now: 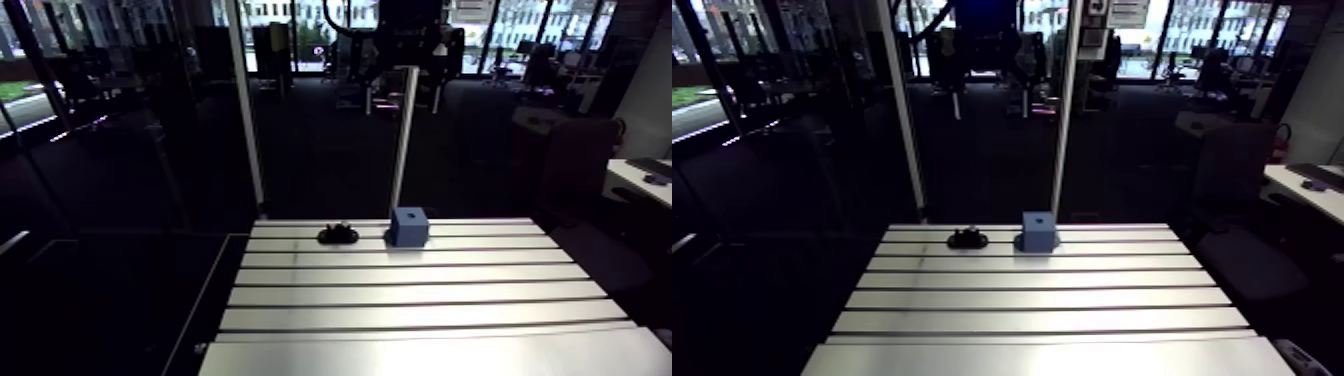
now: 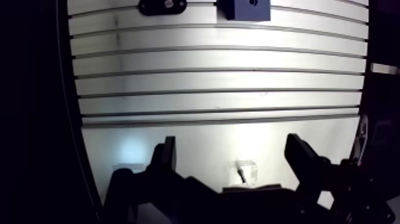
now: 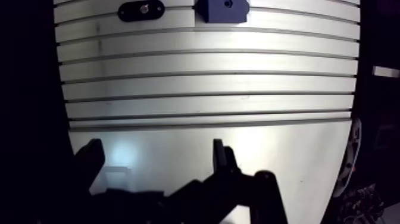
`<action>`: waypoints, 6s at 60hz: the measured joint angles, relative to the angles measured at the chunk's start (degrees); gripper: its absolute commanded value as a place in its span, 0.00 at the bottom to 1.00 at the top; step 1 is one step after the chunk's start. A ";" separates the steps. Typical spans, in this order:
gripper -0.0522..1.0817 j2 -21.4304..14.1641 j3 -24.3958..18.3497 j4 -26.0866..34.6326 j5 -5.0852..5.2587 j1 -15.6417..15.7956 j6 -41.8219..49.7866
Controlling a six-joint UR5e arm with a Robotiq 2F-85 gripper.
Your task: Pick up the M10 bolt and insert it into the hex recess until seated.
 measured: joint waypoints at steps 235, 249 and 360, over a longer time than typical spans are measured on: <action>0.46 26.20 14.52 -51.28 2.20 5.28 -5.80; 0.46 26.94 14.51 -51.69 2.19 5.28 -5.80; 0.56 27.61 14.22 -52.07 1.55 5.28 -5.11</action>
